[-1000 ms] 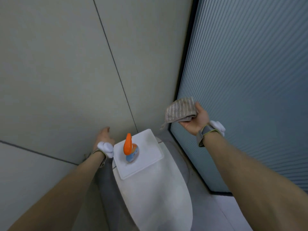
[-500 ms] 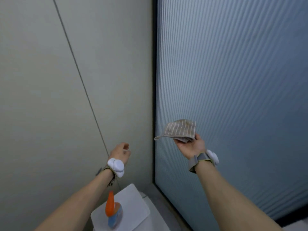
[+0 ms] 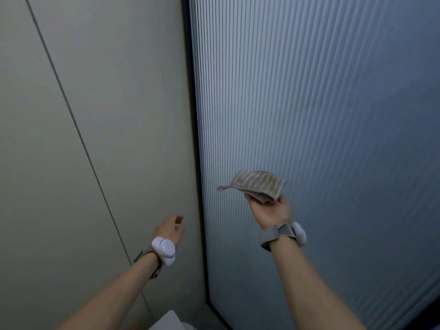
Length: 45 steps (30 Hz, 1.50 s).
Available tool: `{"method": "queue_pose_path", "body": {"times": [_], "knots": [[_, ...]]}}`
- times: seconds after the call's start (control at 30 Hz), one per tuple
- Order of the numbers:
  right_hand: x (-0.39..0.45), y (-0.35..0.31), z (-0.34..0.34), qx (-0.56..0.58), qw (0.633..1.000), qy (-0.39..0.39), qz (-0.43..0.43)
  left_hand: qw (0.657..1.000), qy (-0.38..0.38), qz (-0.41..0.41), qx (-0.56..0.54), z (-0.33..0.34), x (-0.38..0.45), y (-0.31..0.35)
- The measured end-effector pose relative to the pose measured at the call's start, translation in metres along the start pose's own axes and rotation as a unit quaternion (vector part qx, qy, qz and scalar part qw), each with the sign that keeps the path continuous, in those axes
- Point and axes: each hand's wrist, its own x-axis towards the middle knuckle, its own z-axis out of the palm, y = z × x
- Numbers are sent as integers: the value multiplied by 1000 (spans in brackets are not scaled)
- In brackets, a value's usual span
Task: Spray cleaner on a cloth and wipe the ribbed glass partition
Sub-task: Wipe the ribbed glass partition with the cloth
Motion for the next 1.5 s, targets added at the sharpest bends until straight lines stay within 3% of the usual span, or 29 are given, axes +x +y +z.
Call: {"method": "queue_pose_path", "body": {"times": [0.23, 0.47, 0.67, 0.77, 0.83, 1.0, 1.07, 1.1, 1.2, 1.3, 1.33, 1.43, 1.5], "knots": [[2, 11, 42, 74, 996, -6, -48, 999, -9, 51, 0, -15, 35, 17], [-1, 32, 82, 131, 975, -12, -177, 986, -63, 156, 14, -43, 85, 34], [1, 33, 115, 103, 960, 28, -259, 975, -79, 207, -5, -48, 109, 45], [6, 29, 123, 52, 954, 35, -292, 972, -89, 218, -16, -43, 113, 49], [13, 28, 123, -57, 936, 65, -340, 970, -93, 222, -23, -40, 116, 50], [25, 24, 125, -264, 845, 114, -451, 966, -88, 239, -34, -31, 121, 51], [26, 22, 123, -386, 765, 141, -496, 965, -85, 246, -38, -30, 122, 52], [25, 22, 122, -474, 696, 155, -517, 964, -83, 252, -37, -31, 123, 52], [24, 13, 119, -698, 429, 196, -539, 959, -81, 268, -31, -28, 126, 53], [25, 0, 120, -813, 174, 183, -525, 955, -80, 285, -31, -24, 130, 56], [25, -4, 121, -833, 105, 173, -516, 954, -82, 286, -34, -22, 132, 59], [25, -19, 123, -857, -42, 150, -490, 951, -79, 298, -36, -17, 137, 66], [26, -28, 121, -875, -98, 116, -459, 949, -75, 305, -40, -12, 139, 71]]}}
